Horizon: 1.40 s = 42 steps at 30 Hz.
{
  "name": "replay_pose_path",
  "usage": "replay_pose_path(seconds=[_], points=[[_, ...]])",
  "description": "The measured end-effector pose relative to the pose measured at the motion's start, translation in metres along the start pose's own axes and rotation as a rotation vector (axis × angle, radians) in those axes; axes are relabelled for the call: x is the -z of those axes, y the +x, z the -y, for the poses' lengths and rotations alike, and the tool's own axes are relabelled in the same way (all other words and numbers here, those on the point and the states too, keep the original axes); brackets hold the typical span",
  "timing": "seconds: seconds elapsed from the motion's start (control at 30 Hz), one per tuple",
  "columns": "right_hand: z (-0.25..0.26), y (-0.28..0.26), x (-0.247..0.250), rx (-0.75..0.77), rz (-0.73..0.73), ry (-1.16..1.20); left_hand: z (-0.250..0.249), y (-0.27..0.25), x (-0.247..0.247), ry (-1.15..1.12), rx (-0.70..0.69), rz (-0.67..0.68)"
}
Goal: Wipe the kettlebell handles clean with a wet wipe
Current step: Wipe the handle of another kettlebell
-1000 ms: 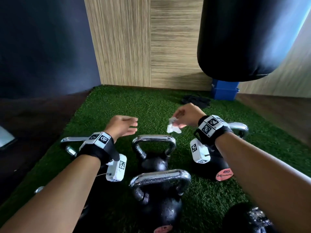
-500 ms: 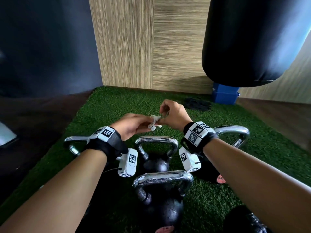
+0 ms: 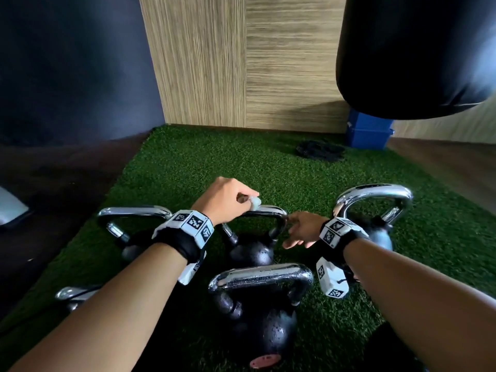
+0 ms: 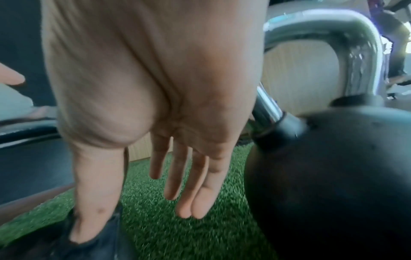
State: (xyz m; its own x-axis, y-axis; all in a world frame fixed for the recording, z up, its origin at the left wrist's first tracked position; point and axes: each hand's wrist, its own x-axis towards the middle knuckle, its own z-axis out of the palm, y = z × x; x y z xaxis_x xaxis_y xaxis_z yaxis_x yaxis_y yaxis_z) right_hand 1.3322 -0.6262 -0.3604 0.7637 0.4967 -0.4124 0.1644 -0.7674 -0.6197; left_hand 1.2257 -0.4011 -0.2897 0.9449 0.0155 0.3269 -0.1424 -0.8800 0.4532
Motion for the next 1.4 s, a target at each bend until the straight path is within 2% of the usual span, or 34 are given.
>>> replay_pose_path(seconds=[0.1, 0.23, 0.3, 0.4, 0.47, 0.63, 0.8, 0.97, 1.03, 1.13, 1.23, 1.3, 1.4], points=[[-0.009, 0.006, -0.014, 0.061, 0.051, 0.229, -0.007, 0.002, -0.007, 0.058, -0.002, 0.037], [-0.015, 0.018, -0.033, 0.022, -0.018, 0.396, -0.007, -0.001, -0.009, 0.13, -0.008, 0.009], [-0.017, 0.024, -0.041, 0.055, -0.075, 0.417, -0.003, -0.005, -0.006, 0.192, 0.012, -0.025], [-0.02, 0.033, -0.046, 0.129, -0.154, 0.358, -0.002, -0.007, -0.006, 0.323, -0.048, 0.052], [-0.021, 0.035, -0.048, 0.153, -0.153, 0.351, -0.003, -0.009, -0.009, 0.358, -0.059, 0.074], [-0.026, 0.036, -0.05, 0.133, -0.125, 0.481, 0.014, -0.026, -0.006, 0.218, 0.091, -0.139], [-0.027, 0.036, -0.049, 0.125, -0.138, 0.472, 0.016, -0.028, -0.007, 0.235, 0.091, -0.109], [-0.026, 0.035, -0.051, 0.107, -0.135, 0.49, 0.041, -0.032, -0.003, 0.024, 0.354, -0.048], [-0.024, 0.034, -0.049, 0.099, -0.134, 0.466, 0.052, -0.031, -0.004, -0.033, 0.378, -0.028], [-0.024, 0.034, -0.048, 0.089, -0.132, 0.462, 0.067, -0.03, -0.015, -0.139, 0.413, -0.073], [-0.024, 0.032, -0.049, 0.088, -0.117, 0.478, 0.082, -0.035, -0.028, -0.428, 0.53, -0.038], [-0.024, 0.031, -0.047, 0.082, -0.11, 0.476, 0.085, -0.04, -0.033, -0.555, 0.56, -0.023], [-0.024, 0.03, -0.046, 0.067, -0.106, 0.484, 0.087, -0.047, -0.045, -0.691, 0.554, -0.108]])
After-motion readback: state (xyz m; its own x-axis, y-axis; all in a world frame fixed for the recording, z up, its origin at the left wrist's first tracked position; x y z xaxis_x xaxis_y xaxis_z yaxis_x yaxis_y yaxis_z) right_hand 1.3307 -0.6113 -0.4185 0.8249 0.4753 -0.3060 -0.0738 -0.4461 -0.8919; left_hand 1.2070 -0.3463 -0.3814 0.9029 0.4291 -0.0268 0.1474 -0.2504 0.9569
